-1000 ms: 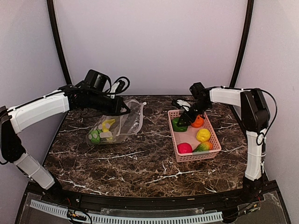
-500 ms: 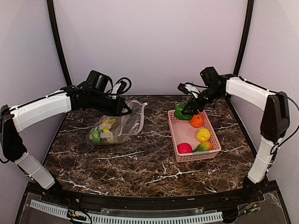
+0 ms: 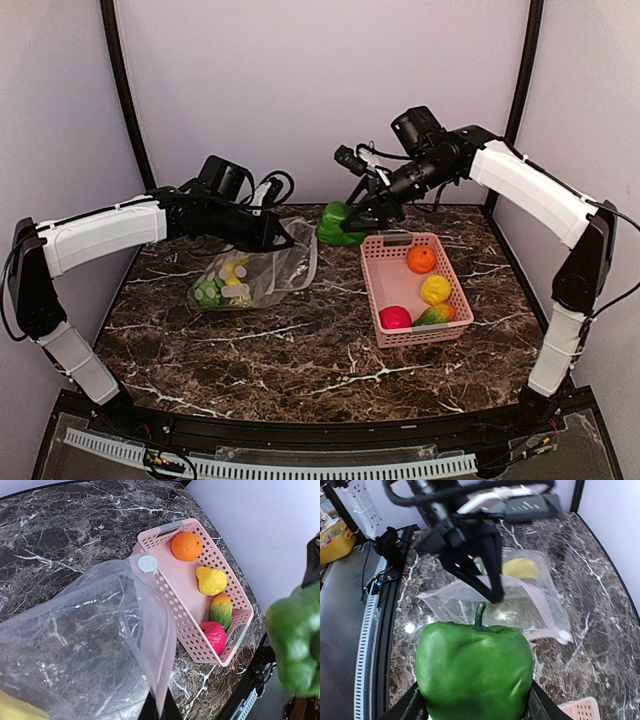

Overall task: Place the food in the zip-top bag and seal the zipper
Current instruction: Place the fake vegetable in the zipper food storage bag.

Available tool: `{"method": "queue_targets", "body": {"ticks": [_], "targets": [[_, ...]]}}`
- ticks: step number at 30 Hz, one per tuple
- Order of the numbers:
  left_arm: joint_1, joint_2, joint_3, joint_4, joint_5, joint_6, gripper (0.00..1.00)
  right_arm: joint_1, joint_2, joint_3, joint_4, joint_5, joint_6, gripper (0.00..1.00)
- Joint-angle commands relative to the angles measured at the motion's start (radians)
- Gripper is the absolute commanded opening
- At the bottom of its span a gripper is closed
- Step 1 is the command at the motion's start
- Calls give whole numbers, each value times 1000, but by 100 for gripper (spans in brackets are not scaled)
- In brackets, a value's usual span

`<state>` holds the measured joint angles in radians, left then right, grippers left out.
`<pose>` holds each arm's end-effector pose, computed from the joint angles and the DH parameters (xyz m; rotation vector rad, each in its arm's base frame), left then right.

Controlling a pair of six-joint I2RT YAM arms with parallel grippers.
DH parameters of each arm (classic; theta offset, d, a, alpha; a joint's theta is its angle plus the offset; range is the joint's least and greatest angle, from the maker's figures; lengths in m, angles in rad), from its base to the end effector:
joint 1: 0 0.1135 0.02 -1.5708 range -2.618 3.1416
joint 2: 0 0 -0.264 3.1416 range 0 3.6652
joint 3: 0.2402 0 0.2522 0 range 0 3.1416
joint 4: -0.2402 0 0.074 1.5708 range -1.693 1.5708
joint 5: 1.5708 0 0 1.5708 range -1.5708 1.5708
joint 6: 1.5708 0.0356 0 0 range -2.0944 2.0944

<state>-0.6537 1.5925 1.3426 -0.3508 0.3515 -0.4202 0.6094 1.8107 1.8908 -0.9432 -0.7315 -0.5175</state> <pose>0.2835 -0.2326 0.3143 0.4806 2.2540 -0.9688 0.3041 0.2413 0.3730 -1.5142 1.7832 0.9254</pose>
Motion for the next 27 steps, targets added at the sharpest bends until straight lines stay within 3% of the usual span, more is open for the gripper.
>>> {"method": "queue_targets", "body": {"ticks": [1, 11, 20, 23, 27], "targets": [[-14, 10, 42, 23, 16, -18, 1, 65, 74, 80, -68, -45, 42, 48], [-25, -38, 31, 81, 45, -61, 1, 97, 214, 154, -65, 21, 181, 48], [-32, -40, 7, 98, 68, -75, 1, 95, 384, 362, -127, 79, 318, 48], [-37, -29, 3, 101, 69, -79, 1, 96, 399, 375, -115, 53, 342, 51], [-38, -22, -5, 111, 66, -89, 1, 96, 408, 399, -116, -25, 351, 65]]}}
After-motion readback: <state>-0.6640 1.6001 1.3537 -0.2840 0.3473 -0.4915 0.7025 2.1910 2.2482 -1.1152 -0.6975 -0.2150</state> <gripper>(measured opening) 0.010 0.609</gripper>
